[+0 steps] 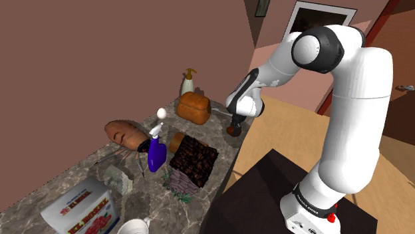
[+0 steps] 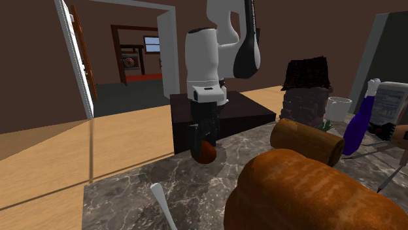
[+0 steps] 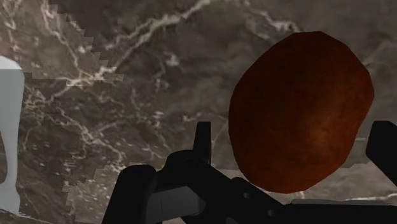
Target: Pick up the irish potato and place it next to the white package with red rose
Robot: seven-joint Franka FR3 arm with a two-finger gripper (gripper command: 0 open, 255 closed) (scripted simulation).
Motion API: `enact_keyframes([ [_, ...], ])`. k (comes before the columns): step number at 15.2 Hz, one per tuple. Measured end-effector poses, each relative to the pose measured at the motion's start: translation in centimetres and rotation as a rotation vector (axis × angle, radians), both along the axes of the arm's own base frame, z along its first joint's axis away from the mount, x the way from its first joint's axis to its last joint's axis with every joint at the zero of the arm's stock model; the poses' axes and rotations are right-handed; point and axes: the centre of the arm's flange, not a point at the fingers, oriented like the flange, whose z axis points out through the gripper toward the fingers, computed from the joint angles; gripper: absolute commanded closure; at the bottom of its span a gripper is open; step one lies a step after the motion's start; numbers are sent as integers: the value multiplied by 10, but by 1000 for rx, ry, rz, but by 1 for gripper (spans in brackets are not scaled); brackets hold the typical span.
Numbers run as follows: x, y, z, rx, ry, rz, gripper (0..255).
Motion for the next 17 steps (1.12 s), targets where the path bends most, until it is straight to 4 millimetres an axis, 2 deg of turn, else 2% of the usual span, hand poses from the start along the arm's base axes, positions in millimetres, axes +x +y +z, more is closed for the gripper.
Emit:
enact_keyframes([
  [6,1,0,-3,0,-1,0,0],
  [7,1,0,-3,0,-1,0,255],
  [17,1,0,-3,0,0,0,255],
])
